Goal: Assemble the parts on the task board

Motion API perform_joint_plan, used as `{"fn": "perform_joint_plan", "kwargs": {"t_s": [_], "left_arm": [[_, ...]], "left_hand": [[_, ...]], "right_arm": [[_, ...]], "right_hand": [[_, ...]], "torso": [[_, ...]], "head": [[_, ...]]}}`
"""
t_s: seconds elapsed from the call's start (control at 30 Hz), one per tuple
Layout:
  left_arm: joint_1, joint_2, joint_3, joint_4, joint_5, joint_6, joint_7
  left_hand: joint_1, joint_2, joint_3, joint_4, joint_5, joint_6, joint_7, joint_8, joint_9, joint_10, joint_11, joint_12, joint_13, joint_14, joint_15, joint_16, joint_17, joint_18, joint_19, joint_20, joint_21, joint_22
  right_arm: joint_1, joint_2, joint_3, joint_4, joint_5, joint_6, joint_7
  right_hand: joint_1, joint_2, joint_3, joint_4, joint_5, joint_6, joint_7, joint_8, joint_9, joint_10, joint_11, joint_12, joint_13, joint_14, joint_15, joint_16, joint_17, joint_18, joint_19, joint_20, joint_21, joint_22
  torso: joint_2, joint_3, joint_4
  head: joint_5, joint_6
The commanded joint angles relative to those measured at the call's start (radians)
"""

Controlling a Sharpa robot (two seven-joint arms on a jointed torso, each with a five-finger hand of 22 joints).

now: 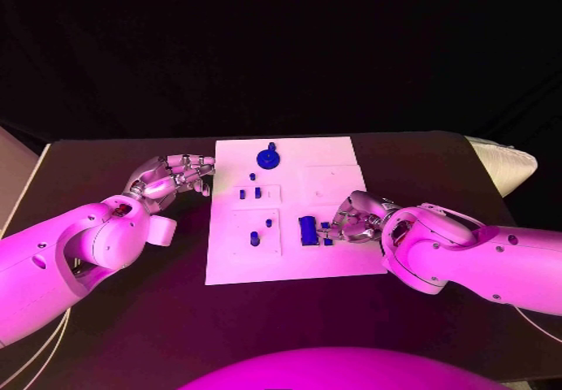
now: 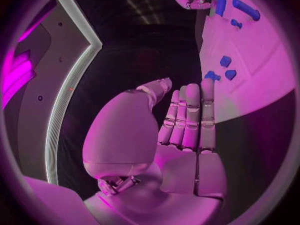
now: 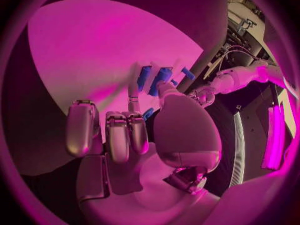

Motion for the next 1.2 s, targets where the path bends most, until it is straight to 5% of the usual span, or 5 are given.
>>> {"fn": "perform_joint_plan", "kwargs": {"t_s": [0.03,0.83,1.2], "left_arm": [[0.000,0.001,0.001,0.002,0.002,0.016,0.005],[0.000,0.002,0.001,0.000,0.002,0.015,0.006],[-0.001,0.002,0.001,-0.001,0.002,0.014,0.006]], "left_hand": [[0.006,-0.003,0.004,0.001,0.005,-0.003,0.002,0.005,-0.001,-0.006,0.002,0.005,0.002,-0.004,0.002,0.006,0.001,0.005,0.005,-0.002,-0.005,0.002],[0.006,-0.003,0.004,0.002,0.005,-0.004,0.002,0.006,-0.001,-0.008,0.003,0.006,0.002,-0.005,0.002,0.007,0.001,0.005,0.005,-0.002,-0.005,0.002],[0.006,-0.002,0.004,0.002,0.005,-0.004,0.002,0.006,-0.001,-0.009,0.003,0.007,0.002,-0.005,0.002,0.007,0.001,0.005,0.005,-0.001,-0.005,0.002]], "right_arm": [[-0.001,-0.008,0.000,0.008,-0.018,0.011,0.012],[-0.001,-0.057,0.000,0.022,-0.023,0.017,0.039],[-0.001,-0.072,0.000,0.026,-0.017,0.026,0.055]], "right_hand": [[-0.004,0.014,-0.013,0.000,-0.004,-0.004,0.000,0.007,0.002,0.106,-0.005,0.002,0.263,0.103,-0.008,0.004,0.263,-0.005,0.037,-0.010,-0.002,0.129],[0.043,0.050,-0.017,-0.004,0.017,-0.008,-0.001,0.008,0.002,0.106,-0.007,0.002,0.263,0.103,-0.009,0.004,0.263,-0.005,0.039,-0.011,0.001,0.133],[0.080,0.036,-0.017,-0.005,0.007,-0.010,-0.001,0.008,0.002,0.106,-0.006,0.002,0.263,0.103,-0.009,0.004,0.263,-0.006,0.039,-0.011,0.001,0.135]], "torso": [[0.000,0.0002,0.0008],[0.000,0.0003,0.0004],[0.000,-0.0003,0.0003]], "head": [[0.000,-0.001],[0.000,0.000],[-0.001,0.002]]}}
